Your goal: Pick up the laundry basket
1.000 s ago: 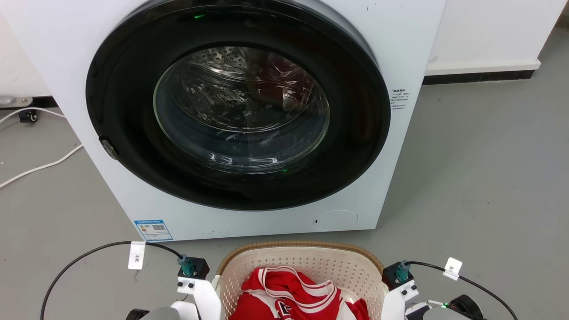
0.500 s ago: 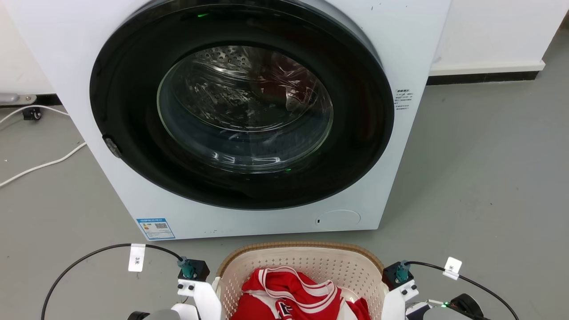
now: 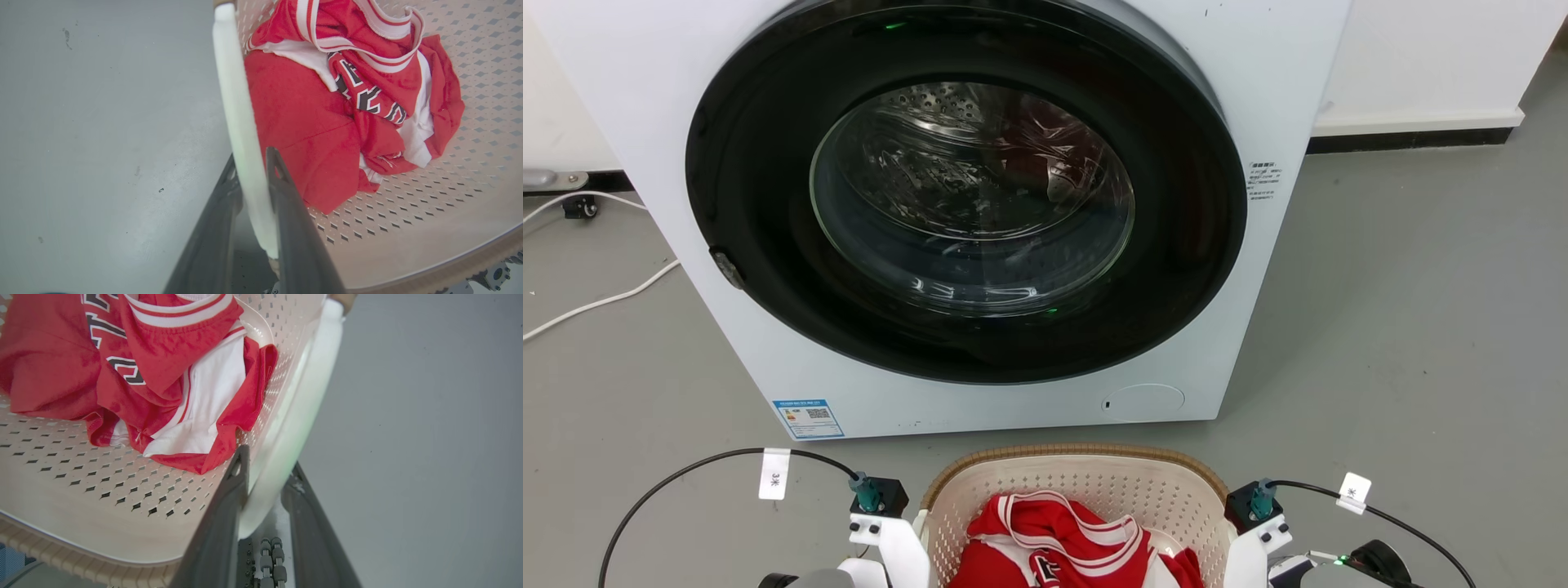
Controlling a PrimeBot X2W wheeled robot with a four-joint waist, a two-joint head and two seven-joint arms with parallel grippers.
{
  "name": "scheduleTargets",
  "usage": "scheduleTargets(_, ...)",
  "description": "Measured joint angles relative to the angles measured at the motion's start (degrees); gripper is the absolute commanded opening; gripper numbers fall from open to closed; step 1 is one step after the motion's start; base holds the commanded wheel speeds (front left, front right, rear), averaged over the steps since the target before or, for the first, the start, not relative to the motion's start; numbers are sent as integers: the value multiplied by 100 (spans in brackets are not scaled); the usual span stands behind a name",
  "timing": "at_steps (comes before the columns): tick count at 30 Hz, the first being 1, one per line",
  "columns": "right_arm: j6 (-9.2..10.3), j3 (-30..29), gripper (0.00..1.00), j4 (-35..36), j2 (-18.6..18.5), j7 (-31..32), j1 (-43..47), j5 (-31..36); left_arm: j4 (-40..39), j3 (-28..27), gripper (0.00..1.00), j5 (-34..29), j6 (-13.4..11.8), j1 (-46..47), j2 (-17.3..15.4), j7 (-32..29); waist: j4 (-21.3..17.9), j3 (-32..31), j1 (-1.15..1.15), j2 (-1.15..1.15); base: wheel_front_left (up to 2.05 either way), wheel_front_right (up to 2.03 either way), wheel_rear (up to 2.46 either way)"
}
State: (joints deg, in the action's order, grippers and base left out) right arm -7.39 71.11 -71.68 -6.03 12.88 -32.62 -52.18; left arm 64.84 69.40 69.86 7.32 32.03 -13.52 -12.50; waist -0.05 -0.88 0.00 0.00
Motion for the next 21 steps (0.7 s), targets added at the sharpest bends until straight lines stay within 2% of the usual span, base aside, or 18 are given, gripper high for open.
scheduleTargets(21, 0, 121, 0, -15, 0, 0, -1, -126, 5, 187, 0, 182, 0, 28, -10, 10, -7, -19, 0, 0, 0, 0, 0)
